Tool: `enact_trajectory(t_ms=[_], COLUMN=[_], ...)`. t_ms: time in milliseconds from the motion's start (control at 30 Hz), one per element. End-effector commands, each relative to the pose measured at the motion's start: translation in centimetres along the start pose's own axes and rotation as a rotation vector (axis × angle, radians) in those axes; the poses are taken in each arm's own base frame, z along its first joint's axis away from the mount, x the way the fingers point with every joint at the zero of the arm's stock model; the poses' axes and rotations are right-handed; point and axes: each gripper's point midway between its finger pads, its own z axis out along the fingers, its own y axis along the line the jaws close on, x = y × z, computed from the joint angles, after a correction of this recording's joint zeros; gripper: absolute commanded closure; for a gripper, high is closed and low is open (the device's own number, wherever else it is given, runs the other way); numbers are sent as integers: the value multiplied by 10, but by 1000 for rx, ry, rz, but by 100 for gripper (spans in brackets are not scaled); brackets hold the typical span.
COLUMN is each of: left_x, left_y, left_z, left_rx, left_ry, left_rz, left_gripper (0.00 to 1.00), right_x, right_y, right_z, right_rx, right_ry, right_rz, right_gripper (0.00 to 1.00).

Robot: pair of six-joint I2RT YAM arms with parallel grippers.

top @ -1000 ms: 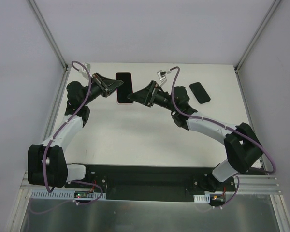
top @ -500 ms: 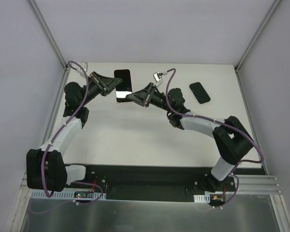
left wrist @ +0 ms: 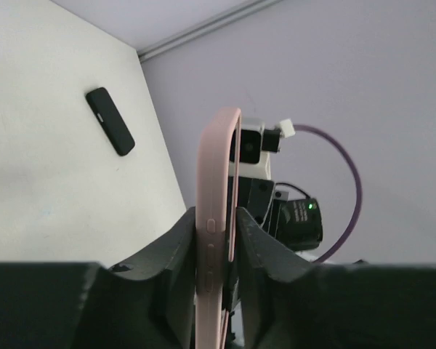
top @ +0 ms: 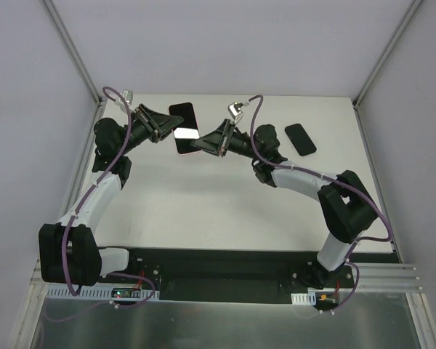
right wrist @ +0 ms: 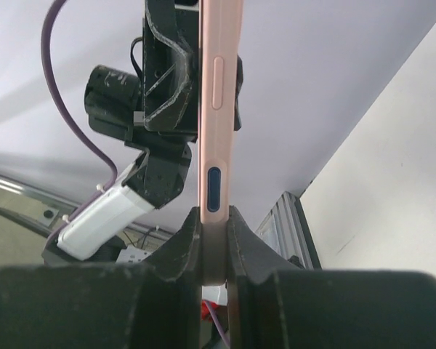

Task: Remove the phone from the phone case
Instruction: Remove the phone case from the phone.

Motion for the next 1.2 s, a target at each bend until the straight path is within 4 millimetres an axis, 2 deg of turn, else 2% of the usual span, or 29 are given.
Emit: enact_trajectory(t_ms=[0, 100, 167, 267, 333, 367, 433, 633, 667, 700, 767, 800, 833, 867, 900, 933, 967, 1000, 1033, 1067, 1100, 1133, 1167], left_x=[9, 11, 14, 15, 16, 17, 17, 17, 16, 15, 11, 10, 8, 6, 5, 4, 3, 2, 1, -1, -2, -3, -6], left_y=[-31, -35, -36, -38, -37, -38, -37, -35, -33, -32, -30, -29, -28, -26, -24, -23, -22, -21, -19, -20, -19, -18, -19], left_z=[-3, -4, -4, -4, -3, -4, -3, -6, -6, -6, -8, -9, -10, -11, -11, -11, -11, -11, -9, -9, -8, -7, -6], left_rx=[83, 108, 124, 150, 153, 161, 161, 167, 162, 160, 152, 150, 150, 144, 143, 140, 137, 135, 132, 132, 130, 127, 129], left_ry=[129, 170, 204, 223, 236, 242, 250, 231, 223, 211, 195, 192, 183, 174, 172, 165, 161, 158, 154, 146, 141, 135, 120], left_rz=[39, 39, 36, 37, 34, 36, 32, 26, 21, 21, 16, 11, 10, -2, -5, -9, -11, -14, -17, -20, -23, -28, -28], left_gripper=[70, 66, 58, 60, 69, 82, 100, 100, 100, 100, 100, 100, 100, 100, 100, 100, 100, 100, 100, 100, 100, 100, 100], right_x=[-6, -8, -8, -7, -5, -5, -3, -2, -3, -8, -9, -15, -18, -14, -20, -21, -13, -26, -29, -26, -32, -34, -38], right_y=[43, 40, 41, 43, 46, 46, 44, 43, 41, 40, 24, 25, 19, 0, 7, 1, -6, -12, -15, -15, -21, -19, -8], right_z=[-10, -17, -19, -21, -21, -21, -21, -22, -23, -25, -31, -37, -41, -51, -57, -63, -80, -86, -95, -108, -117, -122, -124], right_rx=[-126, -111, -113, -117, -127, -127, -122, -110, -101, -91, -34, -7, 18, 111, 153, 210, 317, 423, 493, 559, 617, 630, 615], right_ry=[98, 120, 138, 168, 199, 206, 223, 254, 254, 240, 218, 185, 171, 174, 129, 117, 146, 83, 68, 76, 32, 7, -27], right_rz=[-151, -154, -157, -164, -164, -165, -160, -171, -165, -164, -139, -151, -209, -165, -220, -248, -307, -360, -394, -441, -458, -463, -495], right_gripper=[99, 98, 99, 99, 99, 99, 99, 99, 91, 45, 15, 4, 4, 4, 4, 4, 4, 4, 4, 4, 4, 4, 4])
